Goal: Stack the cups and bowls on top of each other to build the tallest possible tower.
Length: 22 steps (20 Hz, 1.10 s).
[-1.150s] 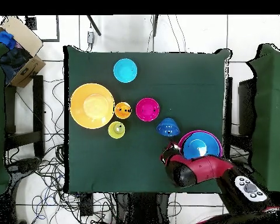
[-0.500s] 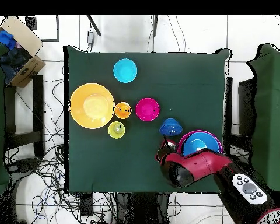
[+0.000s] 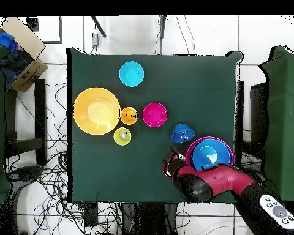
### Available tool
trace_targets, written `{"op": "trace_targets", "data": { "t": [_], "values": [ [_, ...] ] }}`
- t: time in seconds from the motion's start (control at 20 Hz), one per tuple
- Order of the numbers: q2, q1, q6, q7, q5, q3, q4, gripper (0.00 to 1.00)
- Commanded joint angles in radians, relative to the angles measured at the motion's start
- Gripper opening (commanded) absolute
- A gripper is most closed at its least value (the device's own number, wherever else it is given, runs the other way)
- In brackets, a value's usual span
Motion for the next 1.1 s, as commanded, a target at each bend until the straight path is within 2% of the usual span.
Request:
{"op": "trace_targets", "data": {
  "t": [0.05,0.5,0.65,0.8,0.95,1.05,1.1],
  "values": [
    [0.058,-0.02,0.082,-0.124,-0.049,0.125,0.139,1.0],
    [0.072,0.008,-0.039,-0.064,-0.238,0.075,0.111,1.0],
    [0.065,0.055,-0.111,0.004,-0.32,0.023,0.092,1.0],
    [0.071,0.129,-0.184,0.074,-0.387,-0.049,0.037,1.0],
    [0.138,0.209,-0.113,0.11,-0.371,-0.084,-0.069,1.0],
    [0.164,0.268,-0.068,0.134,-0.318,-0.096,-0.125,1.0],
    [0.177,0.277,-0.034,0.125,-0.274,-0.081,-0.142,1.0]
  ]
}}
